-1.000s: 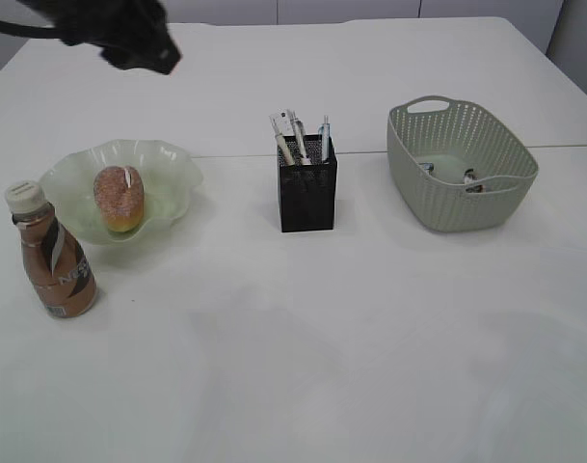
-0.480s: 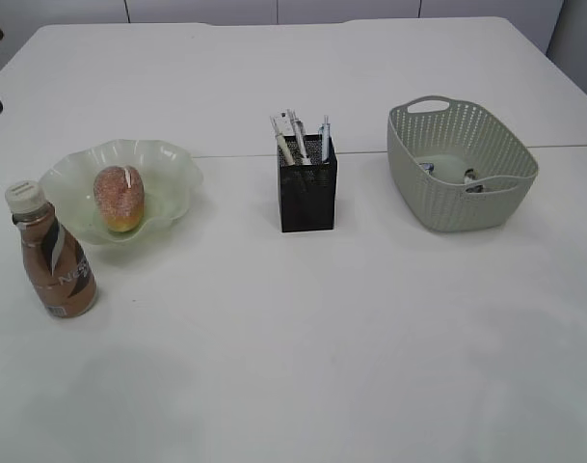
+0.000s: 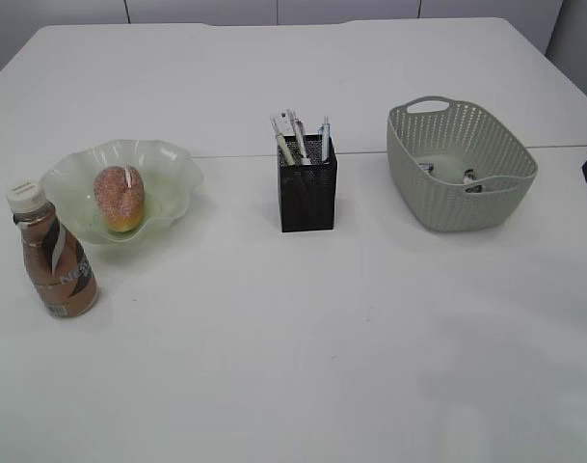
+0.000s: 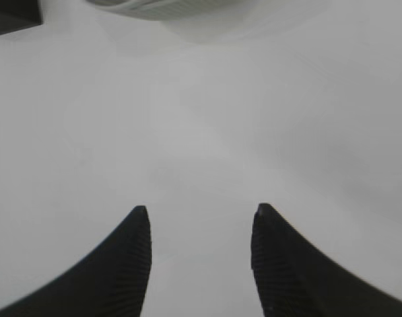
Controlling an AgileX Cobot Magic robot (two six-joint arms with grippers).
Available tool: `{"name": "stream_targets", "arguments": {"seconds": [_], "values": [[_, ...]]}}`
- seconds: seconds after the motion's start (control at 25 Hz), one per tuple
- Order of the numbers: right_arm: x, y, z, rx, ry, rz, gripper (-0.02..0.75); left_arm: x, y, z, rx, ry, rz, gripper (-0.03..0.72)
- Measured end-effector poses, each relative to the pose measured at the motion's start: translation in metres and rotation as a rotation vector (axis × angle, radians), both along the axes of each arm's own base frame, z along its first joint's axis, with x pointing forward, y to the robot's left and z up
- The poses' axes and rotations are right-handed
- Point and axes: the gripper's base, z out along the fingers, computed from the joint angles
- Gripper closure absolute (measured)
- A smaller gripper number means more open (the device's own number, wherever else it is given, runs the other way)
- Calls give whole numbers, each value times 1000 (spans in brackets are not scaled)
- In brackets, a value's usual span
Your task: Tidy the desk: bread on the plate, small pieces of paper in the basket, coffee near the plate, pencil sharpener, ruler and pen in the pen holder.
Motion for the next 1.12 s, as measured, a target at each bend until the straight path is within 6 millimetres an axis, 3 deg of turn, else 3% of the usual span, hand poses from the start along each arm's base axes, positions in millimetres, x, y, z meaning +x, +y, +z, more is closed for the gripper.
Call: {"name": "stream_targets", "arguments": {"seconds": [0.16, 0.32, 0.48, 0.84, 1.12], "values": [[-2, 3, 3, 27, -8, 20, 343, -47, 5, 24, -31, -122, 1, 305], [-20, 5, 29, -25, -66, 2, 342, -77, 3, 35, -81, -192, -25, 305], [-62, 8, 51, -121, -108, -50, 342, -95, 5, 41, -79, -242, -25, 305], [-178, 29, 61, -308, -361, -100, 343, -117, -3, 47, -168, -289, -90, 306], [-225, 44, 70, -380, -504, -60, 343, -146, -9, 46, -205, -332, -211, 306]]}}
